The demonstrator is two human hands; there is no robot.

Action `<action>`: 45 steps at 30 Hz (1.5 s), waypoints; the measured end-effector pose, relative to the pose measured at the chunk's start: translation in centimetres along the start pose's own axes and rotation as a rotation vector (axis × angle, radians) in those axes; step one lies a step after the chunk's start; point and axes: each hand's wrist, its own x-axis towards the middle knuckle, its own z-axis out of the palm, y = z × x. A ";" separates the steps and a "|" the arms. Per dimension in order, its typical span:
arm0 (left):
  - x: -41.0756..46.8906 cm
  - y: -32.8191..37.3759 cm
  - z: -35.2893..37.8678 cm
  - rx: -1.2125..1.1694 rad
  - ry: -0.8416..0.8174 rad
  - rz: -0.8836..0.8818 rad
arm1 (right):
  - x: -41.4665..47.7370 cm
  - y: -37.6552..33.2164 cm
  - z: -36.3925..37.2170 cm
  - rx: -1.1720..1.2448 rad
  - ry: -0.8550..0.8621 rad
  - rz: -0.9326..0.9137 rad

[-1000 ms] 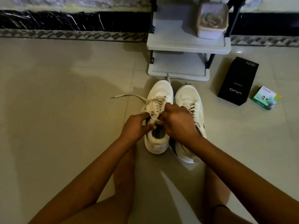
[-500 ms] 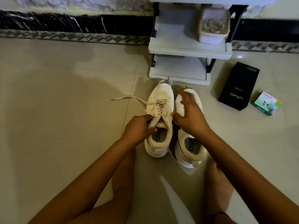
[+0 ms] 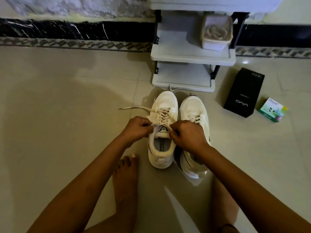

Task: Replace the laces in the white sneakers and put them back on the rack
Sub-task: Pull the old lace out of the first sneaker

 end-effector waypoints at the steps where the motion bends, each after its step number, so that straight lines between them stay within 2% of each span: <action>1: -0.1 0.0 -0.3 -0.076 -0.029 -0.037 | 0.0 0.4 -0.2 0.068 -0.030 0.003; 4: -0.5 -0.3 -0.5 -0.176 -0.138 -0.059 | -0.5 1.2 -0.2 0.250 -0.041 0.046; 6: -1.0 -0.2 -0.5 -0.049 -0.126 -0.021 | -0.6 1.1 0.1 0.196 0.017 0.040; 7: -1.2 -0.1 -0.5 0.088 -0.070 0.015 | -0.5 0.8 0.2 0.113 0.033 0.030; 9: -1.5 0.5 -0.6 0.328 0.145 0.126 | -0.3 0.1 0.5 -0.041 0.047 -0.027; 11: -2.0 1.7 -0.7 0.389 0.291 0.272 | -0.3 -0.4 1.3 -0.110 0.032 -0.085; 13: -2.3 2.7 -0.4 0.449 0.246 0.373 | -0.5 -0.6 2.2 -0.110 -0.003 -0.078; 15: -2.3 3.2 0.7 0.709 0.120 0.405 | -0.7 -0.7 2.6 -0.098 -0.016 -0.012; 17: -2.2 2.4 1.8 0.883 0.122 0.416 | -0.8 -0.8 2.9 -0.106 0.002 0.036; 21: -2.1 0.9 2.5 0.774 0.238 0.505 | -0.8 -0.7 3.4 -0.192 0.026 0.048; 26: -1.2 1.4 2.5 0.893 0.391 0.746 | -0.8 -0.7 3.4 -0.247 0.058 0.001; 29: -1.2 2.4 3.2 0.671 0.382 0.627 | -0.7 -0.7 3.8 -0.243 0.060 0.014; 31: -1.1 2.3 3.4 0.423 0.299 0.478 | -0.6 -0.7 3.9 -0.233 0.028 0.027; 33: -1.0 2.3 3.2 0.306 0.254 0.404 | -0.6 -0.7 3.8 -0.216 -0.006 0.039; 35: -1.2 2.0 2.7 0.403 0.262 0.431 | -0.6 -0.6 4.0 -0.199 0.002 0.041; 38: -1.6 1.5 2.1 0.703 0.246 0.543 | -0.6 -0.6 4.0 -0.134 0.005 0.048; 41: -1.9 1.4 1.9 0.902 0.303 0.671 | -0.5 -0.6 4.0 -0.130 0.014 0.006; 43: -1.6 1.4 2.3 0.950 0.343 0.708 | -0.5 -0.6 3.9 -0.132 0.033 -0.003; 45: -1.3 1.7 2.7 0.856 0.325 0.638 | -0.5 -0.5 4.2 -0.144 0.021 0.002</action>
